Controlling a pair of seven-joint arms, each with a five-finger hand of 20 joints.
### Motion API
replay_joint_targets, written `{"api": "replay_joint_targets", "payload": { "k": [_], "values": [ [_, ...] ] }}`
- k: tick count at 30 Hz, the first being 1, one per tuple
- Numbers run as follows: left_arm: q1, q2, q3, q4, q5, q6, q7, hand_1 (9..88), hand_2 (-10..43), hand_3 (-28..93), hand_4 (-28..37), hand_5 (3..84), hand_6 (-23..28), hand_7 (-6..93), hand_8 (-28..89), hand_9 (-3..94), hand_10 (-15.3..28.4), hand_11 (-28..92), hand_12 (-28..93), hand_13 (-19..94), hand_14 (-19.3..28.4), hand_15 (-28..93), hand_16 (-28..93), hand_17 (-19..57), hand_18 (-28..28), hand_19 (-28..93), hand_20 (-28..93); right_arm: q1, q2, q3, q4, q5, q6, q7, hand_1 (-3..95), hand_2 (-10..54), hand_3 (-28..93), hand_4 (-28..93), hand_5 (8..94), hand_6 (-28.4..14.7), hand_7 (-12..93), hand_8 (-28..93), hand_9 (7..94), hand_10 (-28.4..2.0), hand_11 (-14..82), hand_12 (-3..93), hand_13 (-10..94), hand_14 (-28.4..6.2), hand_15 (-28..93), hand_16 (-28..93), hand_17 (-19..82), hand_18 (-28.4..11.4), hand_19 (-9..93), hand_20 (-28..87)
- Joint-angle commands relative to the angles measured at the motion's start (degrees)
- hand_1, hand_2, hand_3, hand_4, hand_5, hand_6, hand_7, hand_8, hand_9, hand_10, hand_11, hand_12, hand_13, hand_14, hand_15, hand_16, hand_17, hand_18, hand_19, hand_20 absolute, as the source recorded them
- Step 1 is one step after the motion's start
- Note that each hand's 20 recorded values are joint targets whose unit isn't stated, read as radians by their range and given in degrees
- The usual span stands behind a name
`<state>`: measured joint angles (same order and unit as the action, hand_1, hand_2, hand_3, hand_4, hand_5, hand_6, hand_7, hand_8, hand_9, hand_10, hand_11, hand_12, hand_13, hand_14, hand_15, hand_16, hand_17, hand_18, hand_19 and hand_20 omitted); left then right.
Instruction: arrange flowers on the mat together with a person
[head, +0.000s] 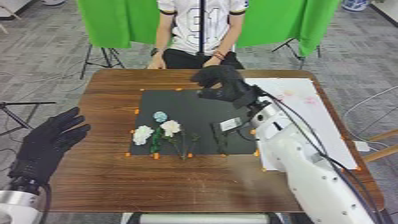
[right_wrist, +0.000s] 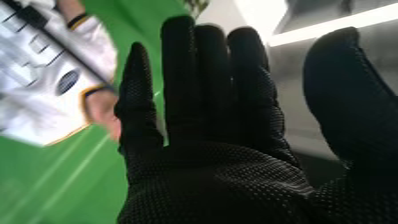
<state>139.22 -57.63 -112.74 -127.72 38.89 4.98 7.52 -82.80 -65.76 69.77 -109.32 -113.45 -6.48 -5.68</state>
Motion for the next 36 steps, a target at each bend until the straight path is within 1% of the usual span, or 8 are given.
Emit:
{"api": "replay_joint_targets", "payload": {
  "k": [1,14,17,20,23,29,31,36],
  "values": [
    [1.5,-1.03,-1.02,-0.43,-0.04,0.3,0.92,25.0,0.7,71,-26.2,41.2,6.1,13.1,-8,33.6,14.1,21,14,27,16.6,36,1,-7.1,23.5,49,15,-17.6,6.3,21.7,-5.4,15.3,0.1,2.2,25.1,-2.1,84,-24,42.2,-2.0,25,-12,43.6,-13.1,20.1,25.4,36,-10.2,31,26,11,-20.1,46,32],
    [1.5,-2.36,-0.72,-0.86,-0.01,0.51,1.42,25.0,0.9,71,-26.1,41.3,6.2,13.2,-8,33.5,14.0,21,14,27,16.7,36,1,-7.1,23.5,49,16,-33.4,-2.0,38.0,-8.4,40.1,-3.5,4.7,23.6,-3.2,83,-23,41.4,-3.1,19,-10,41.2,-13.7,15.1,25.1,33,-11.1,22,32,10,-20.1,43,30],
    [1.4,-2.43,-0.38,-0.76,-0.11,0.62,2.04,25.1,1.0,71,-26.1,41.2,6.2,13.2,-8,33.5,14.1,21,14,27,16.7,36,1,-7.1,23.5,49,16,-34.5,-4.2,38.2,-8.3,39.5,-2.7,4.8,23.6,-3.6,83,-23,41.4,-3.3,19,-10,41.1,-13.9,15.2,25.4,33,-11.2,22,32,10,-20.0,44,30],
    [0.3,-2.21,0.07,-0.3,0.0,0.16,1.25,25.1,0.9,71,-26.1,41.1,6.2,13.2,-8,33.5,14.0,21,14,27,16.6,36,1,-7.1,23.5,49,16,-35.8,-6.8,38.6,-8.7,39.9,-1.8,4.4,23.9,-4.1,83,-23,41.5,-3.4,19,-10,41.2,-13.9,15.4,25.4,34,-11.1,22,32,10,-20.1,44,30],
    [0.1,-2.52,0.43,-0.09,-0.37,1.09,1.6,24.9,0.8,71,-26.1,41.1,6.2,13.2,-8,33.5,14.0,21,14,27,16.7,36,1,-7.1,23.5,49,15,-37.5,-9.9,38.6,-9.3,38.0,-2.4,5.2,24.3,-4.3,83,-23,41.9,-3.5,20,-10,41.5,-14.0,16.1,25.4,34,-11.3,23,32,10,-20.0,45,30],
    [-1.3,-2.13,1.0,0.5,-0.04,0.1,1.44,25.1,0.9,71,-26.1,41.1,6.2,13.1,-8,33.5,14.1,21,14,27,16.6,36,1,-7.1,23.5,49,16,-40.2,-13.1,38.9,-10.8,37.6,-1.7,4.8,24.2,-4.2,83,-23,42.2,-3.5,21,-10,41.6,-14.0,16.5,25.2,33,-11.3,23,32,10,-20.0,45,30],
    [0.0,-2.87,0.57,-0.01,0.01,0.5,1.66,25.1,0.9,71,-26.1,41.1,6.2,13.2,-7,33.5,14.1,21,14,27,16.7,36,1,-7.1,23.5,49,16,-39.9,-13.4,38.5,-10.6,37.6,-1.8,5.6,24.2,-4.2,83,-23,42.3,-3.4,21,-10,41.6,-14.0,16.5,25.1,34,-11.3,23,32,10,-20.1,46,31],
    [0.2,-3.16,1.35,0.14,-0.2,0.78,2.06,25.1,0.9,71,-26.1,40.8,6.0,13.1,-8,33.4,14.1,21,14,27,16.7,36,1,-7.1,23.6,49,16,-40.4,-13.6,38.8,-10.9,36.8,-1.4,5.6,24.3,-4.4,83,-23,42.6,-3.4,21,-10,41.8,-14.1,16.7,25.1,34,-11.2,24,31,10,-20.1,46,31]
  ]
}}
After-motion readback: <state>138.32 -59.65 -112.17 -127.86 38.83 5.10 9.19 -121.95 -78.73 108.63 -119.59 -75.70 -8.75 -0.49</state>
